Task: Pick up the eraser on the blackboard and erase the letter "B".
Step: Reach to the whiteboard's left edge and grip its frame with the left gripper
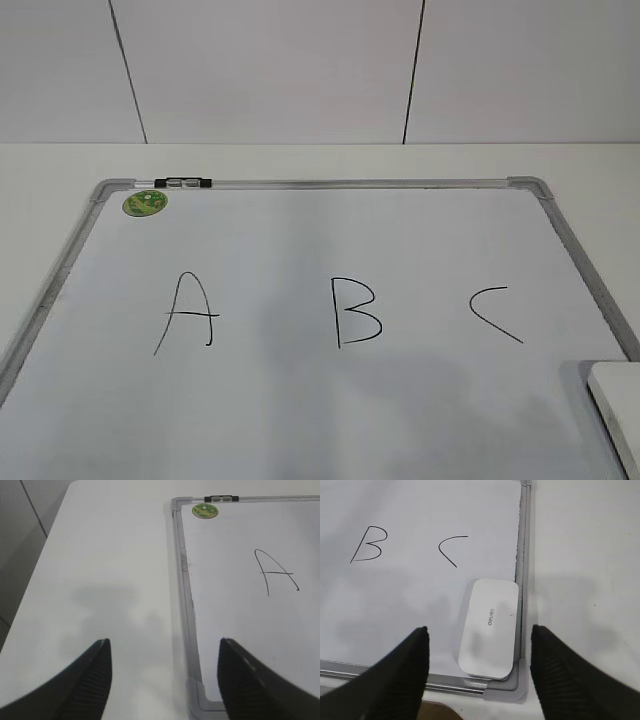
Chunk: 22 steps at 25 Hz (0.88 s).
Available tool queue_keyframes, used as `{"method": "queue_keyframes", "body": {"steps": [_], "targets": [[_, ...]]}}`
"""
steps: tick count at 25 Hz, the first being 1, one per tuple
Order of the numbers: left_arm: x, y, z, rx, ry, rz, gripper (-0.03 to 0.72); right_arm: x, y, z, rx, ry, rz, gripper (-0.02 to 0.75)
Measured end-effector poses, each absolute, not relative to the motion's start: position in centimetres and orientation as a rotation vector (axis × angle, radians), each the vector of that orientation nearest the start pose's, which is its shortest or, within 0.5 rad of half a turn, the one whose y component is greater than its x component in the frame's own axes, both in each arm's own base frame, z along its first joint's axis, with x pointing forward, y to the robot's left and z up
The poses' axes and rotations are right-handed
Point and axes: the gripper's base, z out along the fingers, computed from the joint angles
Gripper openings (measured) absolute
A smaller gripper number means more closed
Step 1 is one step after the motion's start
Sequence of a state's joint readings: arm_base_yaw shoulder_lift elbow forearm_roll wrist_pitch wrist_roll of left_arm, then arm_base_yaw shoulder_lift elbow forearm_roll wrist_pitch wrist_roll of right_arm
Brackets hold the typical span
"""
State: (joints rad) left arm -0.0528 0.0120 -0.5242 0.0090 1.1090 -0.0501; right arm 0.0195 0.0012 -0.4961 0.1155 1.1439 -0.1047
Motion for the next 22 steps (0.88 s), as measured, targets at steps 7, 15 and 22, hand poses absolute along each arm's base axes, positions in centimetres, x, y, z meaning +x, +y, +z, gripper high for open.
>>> {"method": "queue_keyframes", "body": {"steps": [7,15,22], "targets": [[-0.78,0.12,28.02,0.002,2.081,-0.052,0.497,-0.85,0.94,27.01,-0.143,2.123,0.090,0.494],[-0.79,0.11,28.02,0.002,2.081,-0.053,0.497,-0.85,0.96,27.01,-0.143,2.123,0.093,0.494],[-0.83,-0.49,28.03,0.008,2.082,-0.142,0.497,-1.23,0.65,27.96,-0.046,2.177,0.101,0.494]]}}
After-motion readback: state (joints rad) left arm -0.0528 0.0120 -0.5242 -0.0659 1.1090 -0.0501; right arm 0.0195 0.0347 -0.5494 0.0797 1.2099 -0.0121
